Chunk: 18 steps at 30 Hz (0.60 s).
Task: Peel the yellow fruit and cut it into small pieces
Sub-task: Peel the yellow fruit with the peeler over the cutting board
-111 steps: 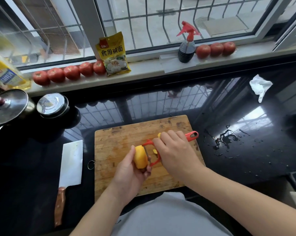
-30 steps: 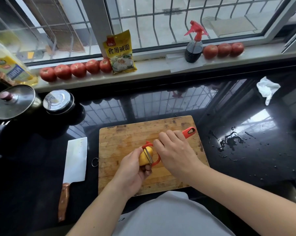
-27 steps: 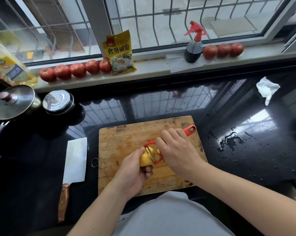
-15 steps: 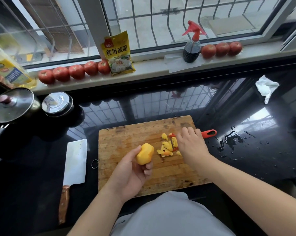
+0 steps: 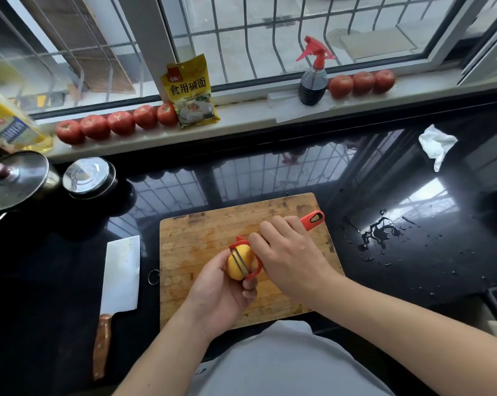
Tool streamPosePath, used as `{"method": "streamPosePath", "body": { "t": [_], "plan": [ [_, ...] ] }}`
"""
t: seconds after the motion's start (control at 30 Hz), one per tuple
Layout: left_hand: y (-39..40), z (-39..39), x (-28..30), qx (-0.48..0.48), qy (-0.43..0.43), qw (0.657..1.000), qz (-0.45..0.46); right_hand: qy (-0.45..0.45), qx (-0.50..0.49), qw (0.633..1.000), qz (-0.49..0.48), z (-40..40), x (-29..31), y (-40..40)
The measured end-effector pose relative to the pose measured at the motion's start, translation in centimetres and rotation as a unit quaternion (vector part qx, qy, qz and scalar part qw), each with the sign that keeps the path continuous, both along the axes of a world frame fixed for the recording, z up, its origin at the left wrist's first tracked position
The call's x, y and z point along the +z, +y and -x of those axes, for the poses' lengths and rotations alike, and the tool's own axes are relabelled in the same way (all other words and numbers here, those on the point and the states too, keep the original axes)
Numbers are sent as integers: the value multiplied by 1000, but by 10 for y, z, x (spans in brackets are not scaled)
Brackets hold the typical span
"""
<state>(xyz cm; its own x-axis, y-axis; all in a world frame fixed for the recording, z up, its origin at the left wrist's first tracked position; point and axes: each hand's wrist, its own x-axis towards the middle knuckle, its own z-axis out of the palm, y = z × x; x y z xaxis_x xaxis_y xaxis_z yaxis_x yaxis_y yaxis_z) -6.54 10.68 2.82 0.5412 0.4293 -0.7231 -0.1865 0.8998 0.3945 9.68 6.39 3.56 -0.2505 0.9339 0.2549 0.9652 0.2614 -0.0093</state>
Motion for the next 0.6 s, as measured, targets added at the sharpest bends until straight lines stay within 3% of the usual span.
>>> {"method": "streamPosePath", "body": {
  "t": [0.37,0.5,0.6],
  "plan": [
    [-4,5,4,-37,-15,999,21,-9,-31,999,1,-23,-16,6],
    [-5,11,12,-33,-72,996,49,-70,-100,988,94,-44,-38,15],
    [-3,10,16,-10,-100,993,61,-103,-187,957,197,-53,-44,19]
  ]
}}
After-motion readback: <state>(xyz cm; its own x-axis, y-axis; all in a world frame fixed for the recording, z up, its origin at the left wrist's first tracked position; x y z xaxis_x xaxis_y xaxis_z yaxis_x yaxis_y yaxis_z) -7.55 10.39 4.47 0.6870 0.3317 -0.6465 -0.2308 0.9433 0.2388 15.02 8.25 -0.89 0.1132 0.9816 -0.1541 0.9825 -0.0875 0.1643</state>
